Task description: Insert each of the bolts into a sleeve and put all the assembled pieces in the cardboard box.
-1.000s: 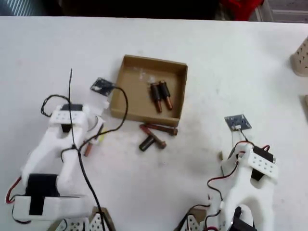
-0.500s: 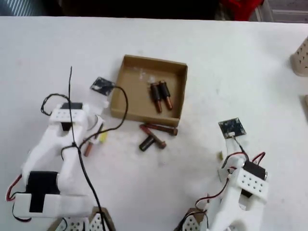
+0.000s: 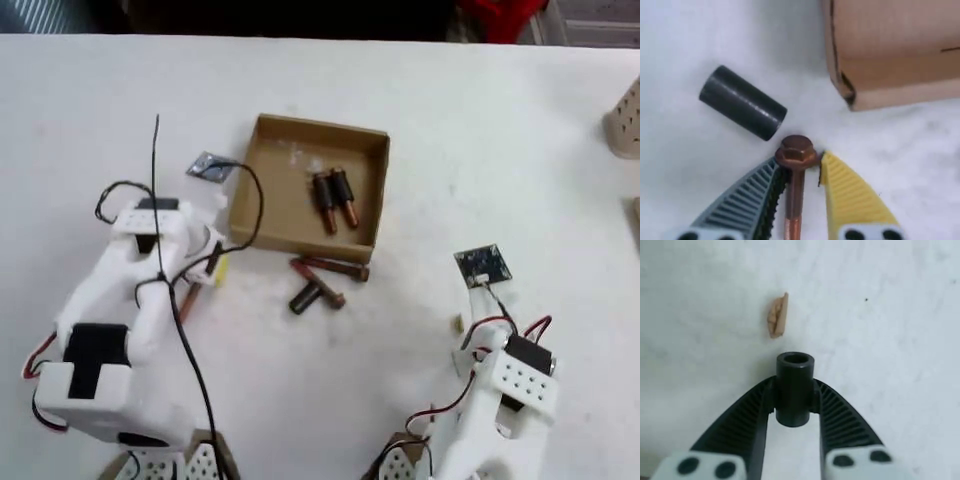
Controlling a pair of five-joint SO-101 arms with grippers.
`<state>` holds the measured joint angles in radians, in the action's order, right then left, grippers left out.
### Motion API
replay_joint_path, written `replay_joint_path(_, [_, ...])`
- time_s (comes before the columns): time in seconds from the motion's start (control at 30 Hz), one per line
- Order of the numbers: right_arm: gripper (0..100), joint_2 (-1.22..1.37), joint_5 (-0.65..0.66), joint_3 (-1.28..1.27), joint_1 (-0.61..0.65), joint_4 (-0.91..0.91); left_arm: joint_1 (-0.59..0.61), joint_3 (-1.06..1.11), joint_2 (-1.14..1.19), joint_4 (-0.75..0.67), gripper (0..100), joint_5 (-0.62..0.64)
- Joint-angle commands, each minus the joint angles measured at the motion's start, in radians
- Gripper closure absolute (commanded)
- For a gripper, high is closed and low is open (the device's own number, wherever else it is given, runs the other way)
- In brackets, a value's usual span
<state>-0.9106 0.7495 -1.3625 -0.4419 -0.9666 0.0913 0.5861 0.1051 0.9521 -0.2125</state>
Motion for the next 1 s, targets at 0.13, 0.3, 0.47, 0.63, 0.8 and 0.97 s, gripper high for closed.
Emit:
replay_joint_path(0.13, [98.1, -0.01, 0.006, 0.011, 0.012, 0.01, -0.015, -0.046, 0.004, 0.034, 91, -0.048])
replay_joint_path(0.3, [98.1, -0.01, -0.002, 0.008, 0.039, 0.031, -0.013, -0.051, 0.002, 0.025, 98, -0.043])
replay_joint_path(0.47, [98.1, -0.01, -0.002, 0.006, 0.047, 0.031, -0.005, -0.044, -0.002, 0.023, 98, 0.051])
replay_joint_path(0.63, [98.1, -0.01, -0.002, 0.006, 0.038, 0.021, 0.01, -0.04, -0.002, 0.026, 98, 0.066])
replay_joint_path(0.8, [98.1, -0.01, -0.002, 0.006, 0.031, 0.015, 0.028, -0.04, -0.002, 0.026, 98, 0.066])
replay_joint_path(0.97, [98.1, -0.01, -0.002, 0.006, 0.036, 0.008, 0.028, -0.04, -0.002, 0.028, 98, 0.066])
